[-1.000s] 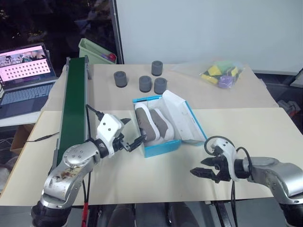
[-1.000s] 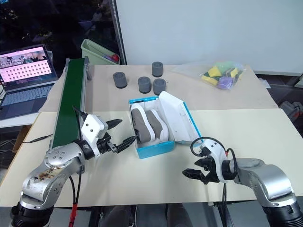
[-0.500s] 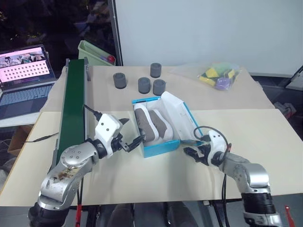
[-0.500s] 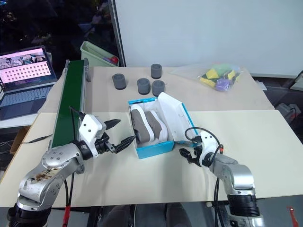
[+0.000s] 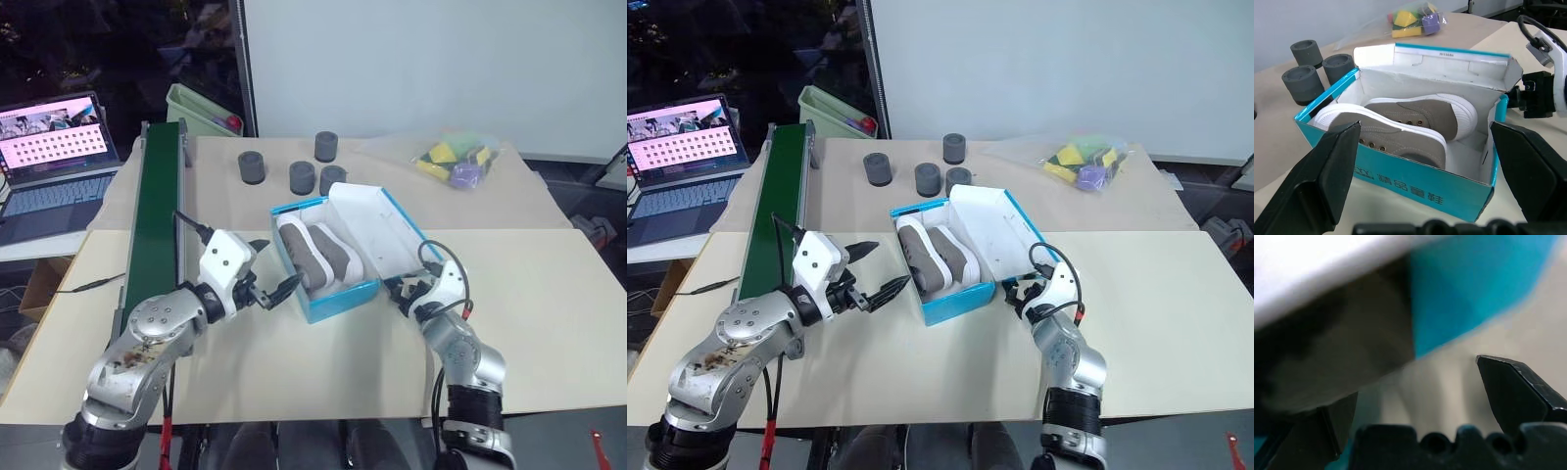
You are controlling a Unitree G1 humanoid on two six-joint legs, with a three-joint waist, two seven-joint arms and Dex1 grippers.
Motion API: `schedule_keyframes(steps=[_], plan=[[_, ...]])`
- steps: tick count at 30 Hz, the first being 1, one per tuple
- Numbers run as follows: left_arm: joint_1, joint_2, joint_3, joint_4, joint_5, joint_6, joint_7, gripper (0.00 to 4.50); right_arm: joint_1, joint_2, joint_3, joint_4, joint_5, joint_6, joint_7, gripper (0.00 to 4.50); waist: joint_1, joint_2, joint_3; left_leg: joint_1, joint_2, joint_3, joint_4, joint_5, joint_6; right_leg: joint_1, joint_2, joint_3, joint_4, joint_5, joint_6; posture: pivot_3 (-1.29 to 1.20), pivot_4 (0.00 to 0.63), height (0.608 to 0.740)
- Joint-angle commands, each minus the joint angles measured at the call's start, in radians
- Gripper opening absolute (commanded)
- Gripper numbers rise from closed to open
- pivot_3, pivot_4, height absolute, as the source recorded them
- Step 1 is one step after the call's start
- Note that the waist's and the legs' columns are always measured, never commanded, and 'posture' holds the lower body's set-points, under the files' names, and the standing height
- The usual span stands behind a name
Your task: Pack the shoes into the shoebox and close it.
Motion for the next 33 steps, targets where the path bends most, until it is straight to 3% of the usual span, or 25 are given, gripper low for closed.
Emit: schedule_keyframes(steps=[1, 14, 22, 33], plan=[[-0.014, -0.004, -0.003, -0.03, -0.006, -0.007, 0.002, 4.5, -0.023, 0.008, -0.033, 0.013, 0.055, -0.093, 0.034, 4.45, -0.001, 0.001, 0.001, 0.0, 0.0, 0.0, 0.0, 0.0, 0.0, 0.0, 0.0, 0.0, 0.0, 0.0, 0.0, 0.0, 0.15, 0.729], [0.022, -0.025, 0.011, -0.071, -0.014, 0.017, 0.047, 4.5, 0.014, 0.01, 0.035, -0.131, 0.082, -0.134, 0.05, 4.45, -0.001, 0.006, 0.003, -0.014, 0.0, 0.0, -0.001, 0.0, 0.0, -0.016, 0.0, 0.001, 0.003, 0.001, -0.002, 0.0, 0.15, 0.729], [0.036, -0.033, 0.029, -0.086, -0.015, 0.034, 0.072, 4.5, -0.021, 0.005, 0.065, -0.245, 0.162, -0.103, 0.061, 4.45, -0.001, 0.006, 0.003, -0.014, 0.0, 0.0, -0.001, 0.0, 0.0, -0.016, 0.0, 0.0, 0.004, 0.001, -0.002, 0.0, 0.15, 0.729], [0.032, -0.027, 0.076, -0.126, -0.042, 0.085, 0.1, 4.5, -0.058, -0.299, 0.466, -0.444, -0.008, 0.03, 0.291, 4.45, 0.001, 0.006, 0.003, -0.014, -0.001, 0.0, -0.001, 0.0, 0.0, -0.016, 0.0, 0.0, 0.003, 0.001, -0.002, 0.0, 0.15, 0.729]])
